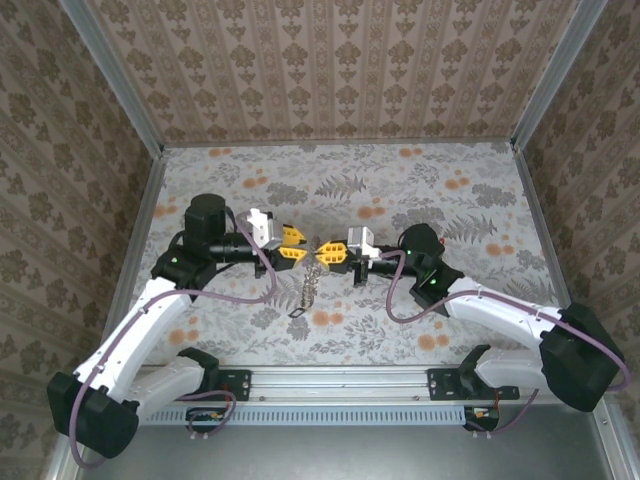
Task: Put the keys on the keyring
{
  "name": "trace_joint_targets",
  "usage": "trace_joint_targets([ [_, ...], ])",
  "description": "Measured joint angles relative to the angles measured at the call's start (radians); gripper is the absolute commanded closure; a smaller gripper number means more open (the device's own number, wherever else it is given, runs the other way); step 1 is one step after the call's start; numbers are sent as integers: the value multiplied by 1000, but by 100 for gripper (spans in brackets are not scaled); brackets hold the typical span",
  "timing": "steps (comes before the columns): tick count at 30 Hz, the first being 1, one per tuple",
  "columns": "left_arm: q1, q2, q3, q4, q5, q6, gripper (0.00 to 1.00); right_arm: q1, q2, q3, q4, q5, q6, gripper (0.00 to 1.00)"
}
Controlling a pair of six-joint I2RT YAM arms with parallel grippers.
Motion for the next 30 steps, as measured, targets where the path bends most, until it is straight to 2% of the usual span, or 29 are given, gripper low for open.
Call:
trace_joint_targets([
  [12, -27, 55, 5, 46, 19, -101, 75, -8, 66, 1, 141, 21, 83, 100],
  [18, -48, 75, 19, 80, -19, -159, 78, -27, 91, 1, 200, 28, 135, 100],
  [22, -62, 73, 21, 114, -45, -190, 74, -36, 91, 1, 217, 32, 140, 100],
  [27, -74, 47, 21, 113, -70, -188, 73, -34, 72, 8, 186, 33, 109, 100],
  [30, -82, 38, 53, 38, -55, -122, 74, -26, 42, 19, 130, 16, 80, 100],
])
